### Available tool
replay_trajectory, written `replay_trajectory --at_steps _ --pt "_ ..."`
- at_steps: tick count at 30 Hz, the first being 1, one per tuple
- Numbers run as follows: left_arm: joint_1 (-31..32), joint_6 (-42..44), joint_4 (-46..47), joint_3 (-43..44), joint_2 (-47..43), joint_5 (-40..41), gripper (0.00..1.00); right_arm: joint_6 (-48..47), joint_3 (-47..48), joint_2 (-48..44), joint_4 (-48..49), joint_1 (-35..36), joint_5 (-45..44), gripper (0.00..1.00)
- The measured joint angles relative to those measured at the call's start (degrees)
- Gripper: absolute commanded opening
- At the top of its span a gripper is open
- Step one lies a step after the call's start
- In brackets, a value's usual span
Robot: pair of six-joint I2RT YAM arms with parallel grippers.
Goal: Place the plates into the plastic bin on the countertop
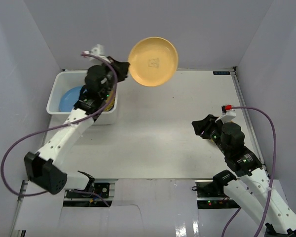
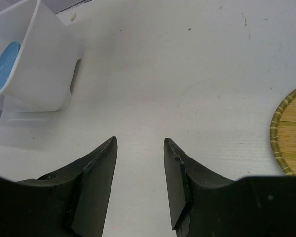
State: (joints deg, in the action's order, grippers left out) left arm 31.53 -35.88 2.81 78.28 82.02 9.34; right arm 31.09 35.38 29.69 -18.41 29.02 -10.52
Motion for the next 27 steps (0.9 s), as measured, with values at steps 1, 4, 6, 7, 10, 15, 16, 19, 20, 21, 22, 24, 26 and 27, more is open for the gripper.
replay_trajectory --at_steps 1,4,6,7,10,15,16,19,20,21,22,24,26,27 --pt "-3.26 -0.24 -1.2 -1.92 -4.11 0.17 0.0 0.07 0.0 0.0 -0.04 -0.02 -0.11 0.49" --pt "-12.81 -0.74 -6.05 -7.28 -14.43 2.47 0.0 0.76 -0.59 -0.35 0.15 -0.04 -0.42 0.46" --pt "-18.27 -0.61 -10.56 -10.58 -20.48 5.46 0.0 1.75 -1.51 -0.35 0.13 -0.09 0.07 0.45" --pt "-20.37 -0.52 -12.35 -11.78 -22.8 6.64 0.0 2.03 -1.95 -0.11 0.13 -0.09 0.5 0.45" --pt "-25.88 0.17 -17.22 -15.61 -28.24 10.75 0.0 3.1 -3.32 1.36 0.26 -0.09 2.38 0.45" --pt "-34.21 0.2 -20.09 -18.05 -26.05 12.26 0.0 3.48 -5.18 3.13 0.48 -0.09 3.69 0.44" --pt "-36.79 -0.2 -19.85 -18.34 -24.41 10.97 0.0 3.48 -5.55 3.3 0.46 -0.09 3.61 0.43" --pt "-45.09 -2.29 -19.06 -19.87 -17.09 6.69 0.0 3.82 -7.19 3.06 0.44 -0.09 2.58 0.4" --pt "-47.32 -3.13 -19.06 -20.55 -14.69 5.07 0.0 3.98 -7.74 2.86 0.42 -0.09 2.43 0.4" --pt "-49.29 -3.8 -19.34 -20.92 -12.61 3.82 0.0 4.26 -8.24 2.6 0.44 -0.09 1.92 0.4" --pt "-50.8 -4.39 -19.3 -21.24 -10.84 2.73 0.07 4.39 -8.63 2.4 0.35 -0.13 1.57 0.4" --pt "-52.61 -5.4 -19.1 -21.73 -8.22 0.42 0.28 4.55 -9.03 2.43 0.24 -0.33 0.87 0.41" --pt "-52.78 -5.77 -17.94 -22.51 -7.41 -2.86 0.63 4.55 -9.03 3.13 0.42 -0.85 0.07 0.45" --pt "-52.74 -6.75 -16.63 -23.1 -7.48 -5.2 0.81 4.48 -9.01 3.69 0.42 -1.31 -0.37 0.49"
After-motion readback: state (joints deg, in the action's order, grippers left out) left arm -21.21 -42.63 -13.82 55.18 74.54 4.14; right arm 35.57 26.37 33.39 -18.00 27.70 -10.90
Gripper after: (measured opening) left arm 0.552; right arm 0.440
